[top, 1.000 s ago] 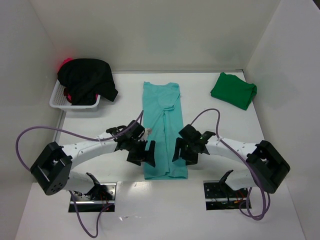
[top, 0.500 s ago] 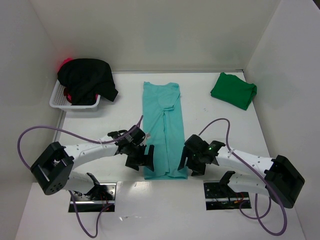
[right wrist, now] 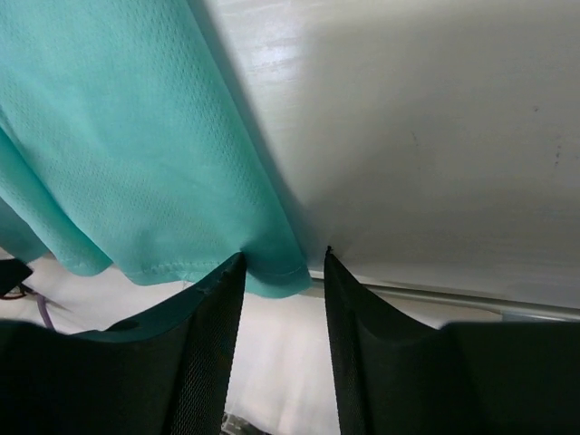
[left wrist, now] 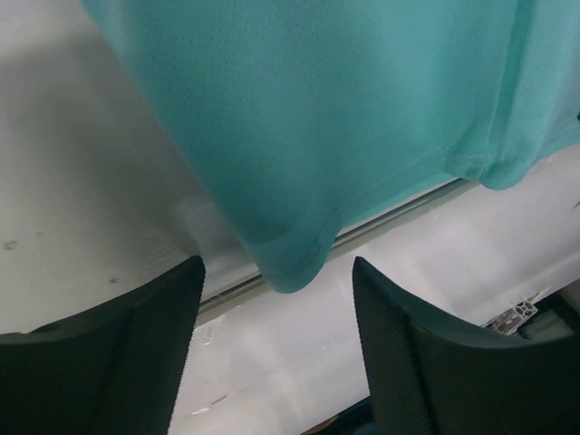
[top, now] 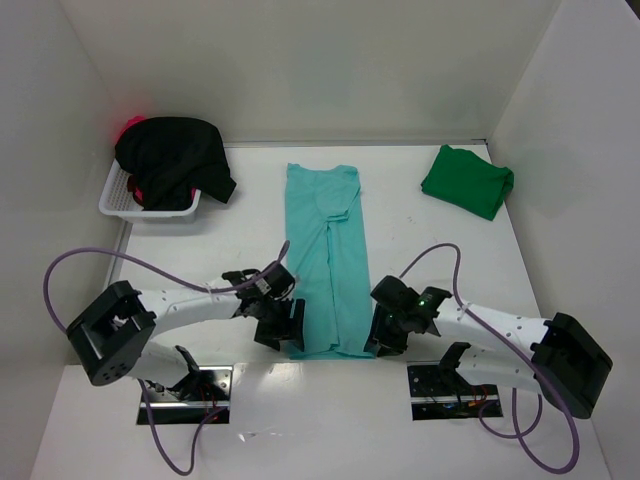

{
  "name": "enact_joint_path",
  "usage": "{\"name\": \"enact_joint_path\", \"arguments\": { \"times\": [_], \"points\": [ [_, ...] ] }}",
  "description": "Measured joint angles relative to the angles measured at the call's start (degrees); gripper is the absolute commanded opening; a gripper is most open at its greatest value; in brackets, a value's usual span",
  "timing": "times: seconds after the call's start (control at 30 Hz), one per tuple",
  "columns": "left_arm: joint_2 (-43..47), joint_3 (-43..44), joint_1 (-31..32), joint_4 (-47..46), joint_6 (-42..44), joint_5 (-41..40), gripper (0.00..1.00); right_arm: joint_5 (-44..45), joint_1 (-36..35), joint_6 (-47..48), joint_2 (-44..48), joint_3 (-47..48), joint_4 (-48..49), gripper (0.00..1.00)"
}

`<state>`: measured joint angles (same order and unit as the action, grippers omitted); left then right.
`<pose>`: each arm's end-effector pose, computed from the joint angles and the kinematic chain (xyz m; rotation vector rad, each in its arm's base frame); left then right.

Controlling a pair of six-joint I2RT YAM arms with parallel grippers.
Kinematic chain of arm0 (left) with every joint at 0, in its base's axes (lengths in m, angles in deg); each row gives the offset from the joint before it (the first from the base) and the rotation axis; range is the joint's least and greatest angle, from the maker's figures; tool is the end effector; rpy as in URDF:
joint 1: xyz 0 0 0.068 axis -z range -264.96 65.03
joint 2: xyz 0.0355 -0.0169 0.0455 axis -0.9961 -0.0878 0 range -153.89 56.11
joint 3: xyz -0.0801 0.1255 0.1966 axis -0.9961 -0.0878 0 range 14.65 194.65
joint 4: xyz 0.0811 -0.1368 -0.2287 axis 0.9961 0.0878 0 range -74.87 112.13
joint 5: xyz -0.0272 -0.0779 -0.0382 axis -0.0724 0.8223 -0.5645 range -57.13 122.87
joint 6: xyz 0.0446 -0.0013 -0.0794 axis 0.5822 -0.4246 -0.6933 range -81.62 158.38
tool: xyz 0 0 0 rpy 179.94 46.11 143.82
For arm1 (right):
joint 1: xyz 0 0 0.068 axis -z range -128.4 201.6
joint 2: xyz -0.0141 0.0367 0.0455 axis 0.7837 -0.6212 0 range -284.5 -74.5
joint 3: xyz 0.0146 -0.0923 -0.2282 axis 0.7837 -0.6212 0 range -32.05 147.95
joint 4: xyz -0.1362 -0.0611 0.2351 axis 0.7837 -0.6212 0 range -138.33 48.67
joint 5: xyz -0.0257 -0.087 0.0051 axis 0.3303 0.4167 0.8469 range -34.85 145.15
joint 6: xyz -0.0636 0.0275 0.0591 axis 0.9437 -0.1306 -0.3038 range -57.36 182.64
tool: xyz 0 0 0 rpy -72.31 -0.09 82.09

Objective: Fold and stack the t-shirts
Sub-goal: Grab the bottom of the folded rectangular tshirt with both arms

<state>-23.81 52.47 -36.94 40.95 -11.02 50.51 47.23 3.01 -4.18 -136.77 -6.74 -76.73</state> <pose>0.1629 -0.2180 0.0742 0.0551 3.0254 -0.7528 0.1259 0.1596 0.0654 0.4510 3.0173 0.5129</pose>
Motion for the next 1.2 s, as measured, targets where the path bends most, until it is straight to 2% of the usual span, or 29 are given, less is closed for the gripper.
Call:
{"name": "enact_joint_path", "arguments": {
  "times": [0.23, 0.43, 0.67, 0.8, 0.97, 1.2],
  "points": [
    [-1.5, 0.3, 5.0, -0.5, -5.8, -2.7, 0.55, -0.6, -1.3, -1.3, 0.1, -0.6, 0.8, 0.39],
    [-0.7, 0.3, 5.3, 0.6, -9.7, -7.2, 0.41, -0.5, -1.4, -2.3, 1.7, -1.7, 1.6, 0.32],
    [-0.8, 0.3, 5.3, 1.2, -11.1, -9.1, 0.18, -0.5, -1.4, -2.9, 3.4, -2.6, 2.0, 0.21],
    [-1.0, 0.3, 5.3, 1.2, -11.2, -9.4, 0.00, -0.5, -1.4, -3.3, 4.9, -3.4, 2.1, 0.08],
    [-1.0, 0.3, 5.3, 1.3, -11.2, -9.5, 0.00, -0.5, -1.4, -4.0, 6.0, -3.6, 2.1, 0.00],
    [1.8, 3.7, 5.3, 5.4, -10.8, -10.8, 0.00, 0.1, -1.4, -4.1, 7.2, -3.2, 1.6, 0.00]
  ]
}}
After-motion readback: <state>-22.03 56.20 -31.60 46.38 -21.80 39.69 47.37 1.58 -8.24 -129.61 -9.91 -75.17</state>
